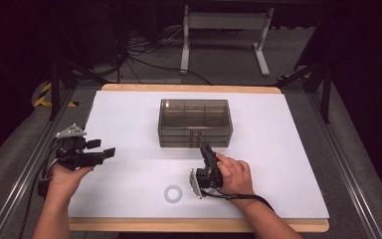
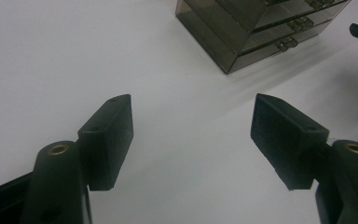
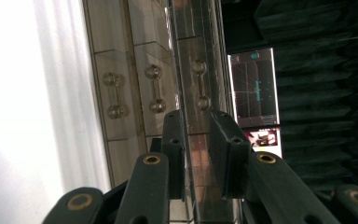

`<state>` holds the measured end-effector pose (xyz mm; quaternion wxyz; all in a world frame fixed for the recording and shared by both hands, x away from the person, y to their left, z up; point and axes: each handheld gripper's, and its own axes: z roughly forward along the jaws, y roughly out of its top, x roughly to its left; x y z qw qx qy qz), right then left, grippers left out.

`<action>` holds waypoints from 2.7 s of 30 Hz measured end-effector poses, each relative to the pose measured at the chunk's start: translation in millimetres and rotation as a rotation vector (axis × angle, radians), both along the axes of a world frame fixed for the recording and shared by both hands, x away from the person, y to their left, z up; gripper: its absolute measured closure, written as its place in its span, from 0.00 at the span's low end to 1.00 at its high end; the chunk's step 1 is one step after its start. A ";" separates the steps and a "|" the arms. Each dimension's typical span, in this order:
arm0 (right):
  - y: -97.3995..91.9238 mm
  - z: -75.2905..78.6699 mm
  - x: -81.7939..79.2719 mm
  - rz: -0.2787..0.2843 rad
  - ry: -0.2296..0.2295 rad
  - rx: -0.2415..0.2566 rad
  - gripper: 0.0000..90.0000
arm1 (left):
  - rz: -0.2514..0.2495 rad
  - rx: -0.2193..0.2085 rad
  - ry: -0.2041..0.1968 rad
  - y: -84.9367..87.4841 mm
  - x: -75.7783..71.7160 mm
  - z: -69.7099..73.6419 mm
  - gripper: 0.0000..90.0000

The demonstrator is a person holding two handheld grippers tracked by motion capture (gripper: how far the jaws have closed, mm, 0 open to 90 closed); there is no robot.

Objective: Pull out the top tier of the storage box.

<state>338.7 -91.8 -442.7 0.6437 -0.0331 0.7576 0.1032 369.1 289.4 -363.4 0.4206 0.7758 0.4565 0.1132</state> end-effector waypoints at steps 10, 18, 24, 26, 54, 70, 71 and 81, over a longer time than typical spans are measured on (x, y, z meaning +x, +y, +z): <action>13.8 -3.9 8.7 -0.038 -0.058 -0.062 0.86 | -0.001 0.000 0.004 0.1 0.0 -0.3 0.34; 17.4 -7.5 15.6 -0.066 -0.096 -0.086 0.86 | 0.004 -0.003 0.001 1.6 -1.3 -0.2 0.34; 23.2 -7.9 19.4 -0.064 -0.125 -0.100 0.86 | -0.005 -0.025 0.002 3.3 -2.8 0.1 0.34; 25.8 -9.1 20.8 -0.062 -0.128 -0.105 0.86 | -0.003 -0.020 0.002 3.8 -2.9 -0.2 0.34; 45.8 -19.9 37.9 -0.126 -0.169 -0.128 0.89 | 0.007 -0.008 0.003 3.8 -3.3 1.0 0.33; 45.3 -13.3 30.3 -0.115 -0.131 -0.099 0.91 | 0.001 -0.026 0.001 5.2 -3.9 2.1 0.33; 44.7 -12.7 28.1 -0.108 -0.135 -0.099 0.91 | 0.002 -0.028 0.000 5.4 -4.1 2.3 0.33; 42.4 -12.1 9.6 -0.084 -0.139 -0.101 0.90 | 0.003 -0.027 -0.002 5.3 -4.7 3.0 0.33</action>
